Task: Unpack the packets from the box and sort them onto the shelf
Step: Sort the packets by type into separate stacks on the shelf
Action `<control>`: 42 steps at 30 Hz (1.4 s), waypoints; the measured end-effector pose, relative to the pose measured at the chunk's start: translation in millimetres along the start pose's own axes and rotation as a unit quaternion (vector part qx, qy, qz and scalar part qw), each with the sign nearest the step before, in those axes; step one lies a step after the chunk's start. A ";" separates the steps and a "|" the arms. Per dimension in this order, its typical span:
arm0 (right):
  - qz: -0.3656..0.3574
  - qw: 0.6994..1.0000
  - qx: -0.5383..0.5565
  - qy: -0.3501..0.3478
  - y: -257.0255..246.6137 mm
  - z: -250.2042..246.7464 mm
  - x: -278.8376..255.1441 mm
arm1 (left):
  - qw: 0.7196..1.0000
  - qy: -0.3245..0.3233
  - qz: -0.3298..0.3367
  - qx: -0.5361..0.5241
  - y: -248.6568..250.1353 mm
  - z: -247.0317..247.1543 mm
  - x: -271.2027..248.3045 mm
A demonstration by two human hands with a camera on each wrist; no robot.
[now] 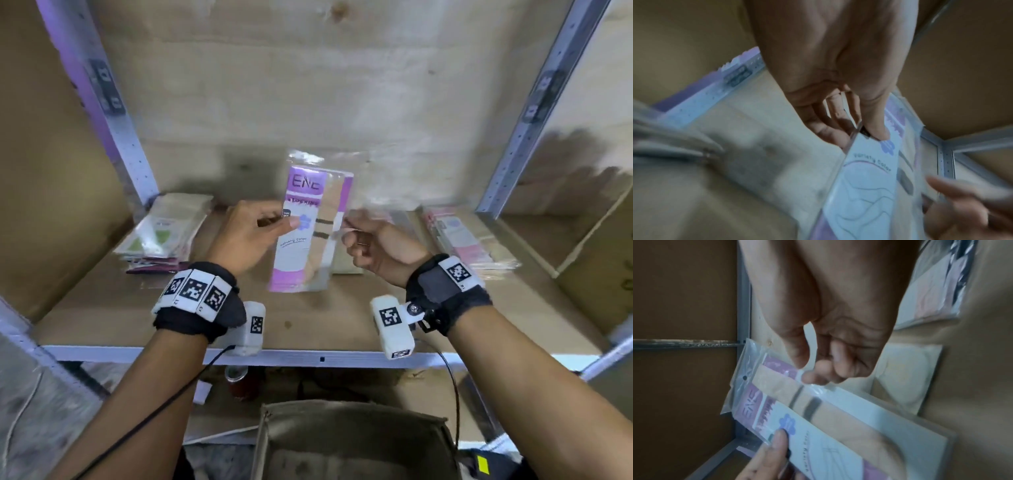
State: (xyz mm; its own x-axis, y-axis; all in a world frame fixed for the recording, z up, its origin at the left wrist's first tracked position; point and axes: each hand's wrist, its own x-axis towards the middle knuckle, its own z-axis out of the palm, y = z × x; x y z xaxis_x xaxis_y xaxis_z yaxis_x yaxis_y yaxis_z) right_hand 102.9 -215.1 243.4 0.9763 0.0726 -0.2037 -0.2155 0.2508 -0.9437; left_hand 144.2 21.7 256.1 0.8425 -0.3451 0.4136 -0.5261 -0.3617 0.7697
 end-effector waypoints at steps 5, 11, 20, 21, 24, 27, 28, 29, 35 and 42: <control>-0.046 0.979 -0.197 0.030 21.6 -26.3 -3.5 | 0.986 0.003 -0.107 -0.130 -6.7 36.2 9.2; -0.045 0.981 -0.188 -0.010 19.8 -52.8 -8.4 | 0.943 -0.044 -0.217 -0.249 -20.6 69.9 16.1; -0.009 0.980 -0.196 -0.024 18.6 -73.9 -23.4 | 0.907 0.073 -0.206 -0.359 -36.9 82.2 32.2; -0.001 0.978 -0.208 -0.030 18.2 -75.8 -23.9 | 0.908 0.089 -0.207 -0.354 -39.6 80.4 33.3; 0.015 0.970 -0.239 -0.037 18.3 -78.9 -23.2 | 0.921 0.104 -0.210 -0.311 -44.6 77.4 33.5; 0.023 0.969 -0.243 -0.034 19.0 -80.4 -20.4 | 0.938 0.091 -0.213 -0.257 -47.0 76.1 30.0; 0.024 0.968 -0.246 -0.037 19.2 -80.1 -20.1 | 0.941 0.089 -0.214 -0.246 -47.3 75.6 29.0; 0.025 0.967 -0.250 -0.040 19.3 -80.0 -18.7 | 0.943 0.091 -0.217 -0.236 -47.1 74.1 28.4; 0.039 0.960 -0.273 -0.045 19.5 -71.8 -14.5 | 0.935 0.115 -0.243 -0.232 -51.5 65.1 28.6; 0.041 0.968 -0.239 -0.068 25.0 -68.9 -12.1 | 0.947 0.127 -0.211 -0.207 -58.8 57.2 27.0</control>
State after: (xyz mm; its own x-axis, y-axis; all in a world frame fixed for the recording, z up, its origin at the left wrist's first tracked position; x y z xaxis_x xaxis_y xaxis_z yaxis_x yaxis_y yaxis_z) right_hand 86.9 -276.3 204.3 0.9377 0.2086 -0.2778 -0.2279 -0.2340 -0.9451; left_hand 191.2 -15.9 194.2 0.9960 -0.0064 0.0896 -0.0898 -0.0327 0.9954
